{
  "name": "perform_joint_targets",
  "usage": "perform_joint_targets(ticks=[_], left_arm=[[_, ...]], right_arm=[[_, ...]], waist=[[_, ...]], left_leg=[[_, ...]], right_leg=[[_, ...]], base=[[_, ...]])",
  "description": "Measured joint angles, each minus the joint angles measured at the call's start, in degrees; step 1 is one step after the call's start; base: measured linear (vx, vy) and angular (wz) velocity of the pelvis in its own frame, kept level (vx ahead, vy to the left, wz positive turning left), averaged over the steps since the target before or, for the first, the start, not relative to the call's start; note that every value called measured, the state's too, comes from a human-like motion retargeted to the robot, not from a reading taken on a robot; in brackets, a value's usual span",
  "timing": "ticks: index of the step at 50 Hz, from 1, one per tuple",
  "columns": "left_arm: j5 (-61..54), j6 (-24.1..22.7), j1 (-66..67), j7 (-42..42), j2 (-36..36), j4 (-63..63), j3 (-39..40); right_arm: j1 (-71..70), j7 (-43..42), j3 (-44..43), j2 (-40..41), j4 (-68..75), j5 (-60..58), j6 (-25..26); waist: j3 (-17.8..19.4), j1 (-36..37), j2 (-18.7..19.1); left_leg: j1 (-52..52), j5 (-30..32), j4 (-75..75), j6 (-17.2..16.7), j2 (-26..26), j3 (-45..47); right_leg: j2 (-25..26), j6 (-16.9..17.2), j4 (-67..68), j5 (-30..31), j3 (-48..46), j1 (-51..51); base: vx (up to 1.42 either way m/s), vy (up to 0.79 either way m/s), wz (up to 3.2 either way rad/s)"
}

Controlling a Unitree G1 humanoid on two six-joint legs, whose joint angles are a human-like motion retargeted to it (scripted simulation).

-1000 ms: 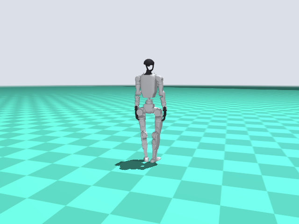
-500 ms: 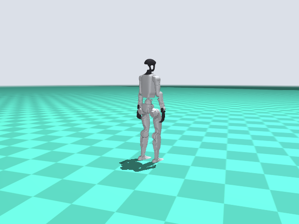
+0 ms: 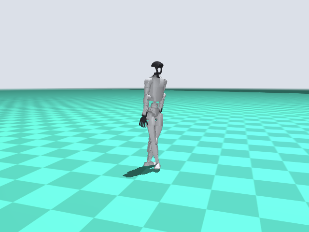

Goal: In place motions

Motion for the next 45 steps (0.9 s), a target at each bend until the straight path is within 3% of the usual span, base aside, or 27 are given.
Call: perform_joint_targets(ticks=[3,5,7,13,16,18,20,23,25,28,32,35,38,40,41,43,45], left_arm=[[-0.1,0.4,-1.2,-0.3,0.0,-0.1,-1.3],[0.4,0.8,-2.2,-0.5,0.1,-0.6,-1.7],[0.8,0.9,-3.4,-0.3,-0.1,-1.7,-2.2],[-2.0,-0.3,-6.9,-1.7,-2.3,-6.9,-3.1],[-3.7,-1.2,-7.5,-4.2,-2.9,-9.9,-3.0],[-4.2,-1.7,-7.8,-4.8,-2.7,-11.4,-3.5],[-4.3,-1.9,-7.9,-4.3,-2.3,-12.2,-3.8],[-3.9,-2.0,-7.8,-3.9,-1.2,-12.3,-4.1],[-3.6,-2.0,-7.6,-3.9,-0.6,-11.8,-4.1],[-4.1,-2.1,-7.2,-2.6,-1.1,-10.0,-2.7],[-6.0,-1.9,-7.0,-1.3,-2.6,-7.0,-0.4],[-6.0,-1.4,-6.5,-1.5,-3.5,-5.8,0.4],[-5.2,-1.6,-6.1,-0.6,-4.1,-5.8,0.0],[-4.6,-1.8,-6.2,0.1,-4.4,-6.0,-0.6],[-4.4,-2.0,-6.1,0.4,-4.6,-6.0,-0.9],[-4.1,-2.3,-5.8,0.8,-5.1,-6.0,-1.1],[-3.4,-1.9,-5.3,1.6,-5.7,-5.5,-0.7]], right_arm=[[0.9,-1.0,-1.6,0.0,0.8,0.7,0.3],[2.1,-1.5,-2.6,0.2,1.2,1.2,0.3],[3.7,-1.6,-3.6,0.3,1.9,2.0,0.6],[7.5,-2.7,-6.3,1.2,4.1,4.5,1.3],[8.1,-4.3,-6.3,2.2,4.5,5.7,0.3],[8.0,-6.1,-6.1,3.1,4.1,6.6,-0.7],[7.6,-7.0,-5.5,4.1,3.0,7.0,-1.5],[6.2,-6.1,-3.8,5.2,0.4,5.9,-2.5],[4.8,-5.0,-2.2,5.6,-1.5,4.5,-2.8],[2.0,-2.9,0.8,6.2,-4.6,1.8,-3.0],[-2.2,-0.2,5.0,7.0,-8.3,0.3,-3.4],[-3.9,1.6,7.4,8.0,-10.7,0.8,-3.8],[-4.3,2.6,8.8,8.7,-12.1,1.7,-4.3],[-4.3,2.9,9.0,8.5,-12.2,1.7,-4.6],[-4.2,3.0,8.9,8.2,-12.0,1.2,-4.8],[-3.6,3.3,8.9,7.3,-11.1,-0.4,-5.0],[-3.0,3.2,8.9,6.3,-9.3,-3.1,-4.8]], waist=[[0.3,-2.0,-0.1],[-0.2,-3.4,0.9],[-1.0,-5.1,2.1],[-3.7,-7.1,4.8],[-4.7,-8.0,4.2],[-4.9,-8.5,2.6],[-5.1,-8.9,-0.5],[-4.9,-8.0,-6.3],[-4.1,-6.8,-8.0],[-2.1,-5.0,-8.2],[1.3,-2.9,-10.2],[3.7,-2.0,-11.3],[6.7,1.8,-10.8],[8.4,4.3,-9.5],[8.6,4.8,-8.6],[8.0,7.0,-7.4],[5.8,9.3,-6.5]], left_leg=[[2.2,-1.0,0.5,-1.2,-1.0,2.8],[3.0,-1.2,1.0,-1.9,-0.5,4.4],[3.4,-1.0,1.5,-2.2,0.1,4.3],[5.8,2.2,2.7,-3.5,0.9,7.3],[7.1,5.5,4.9,-2.5,0.5,8.4],[8.5,8.6,7.7,-0.5,0.2,8.6],[9.3,11.8,13.3,3.7,0.0,6.9],[5.4,13.5,31.5,14.4,3.1,-2.2],[0.0,12.7,43.9,16.6,6.4,-10.2],[-9.5,11.0,51.0,11.7,3.0,-26.7],[-13.3,6.7,48.3,12.7,0.7,-30.3],[-13.6,4.3,38.2,12.7,-1.4,-32.7],[-11.9,6.4,21.8,8.7,-6.1,-42.9],[-10.0,7.8,12.5,7.0,-6.8,-47.9],[-9.5,11.3,9.6,6.0,-6.6,-49.4],[-9.4,13.8,7.0,5.3,-6.7,-48.2],[-9.8,13.2,7.0,6.2,-3.8,-35.6]], right_leg=[[0.8,-0.2,-2.1,9.7,6.3,-0.7],[2.2,-1.3,-2.0,9.4,10.9,-1.7],[2.6,-1.8,-2.7,10.1,8.2,-0.9],[4.5,-0.3,-2.0,8.5,14.6,-1.7],[5.3,-1.4,-3.2,8.0,19.7,-1.8],[4.7,-2.3,-3.6,7.5,23.1,-1.4],[2.3,-2.6,-3.5,7.0,26.8,-0.8],[-2.1,-2.3,-1.5,5.8,34.7,-0.5],[-2.1,-2.4,-0.9,5.6,39.0,-0.4],[0.3,-3.2,-1.5,6.7,44.9,0.2],[0.9,-3.8,-1.0,8.4,52.7,1.1],[1.5,-4.1,-0.9,10.2,57.3,2.3],[4.5,-4.7,-2.0,12.3,62.1,5.2],[7.3,-5.0,-2.5,13.1,64.7,7.2],[8.4,-4.8,-2.6,13.2,65.5,7.8],[10.0,-3.7,-1.8,13.4,69.5,7.9],[10.9,-1.7,0.0,13.7,75.0,6.2]], base=[[-0.32,0.21,-1.45],[-0.22,0.15,-1.07],[-0.22,0.11,-0.63],[-0.15,0.04,-0.74],[-0.15,-0.06,-0.95],[-0.16,-0.09,-0.96],[-0.13,-0.09,-1.13],[-0.11,-0.11,-1.58],[-0.09,-0.09,-1.96],[-0.18,-0.09,-2.32],[-0.17,-0.09,-2.42],[-0.07,-0.08,-2.19],[0.01,-0.13,-2.53],[0.1,-0.06,-2.22],[0.21,-0.09,-1.89],[0.3,-0.06,-2.23],[0.32,-0.01,-2.55]])
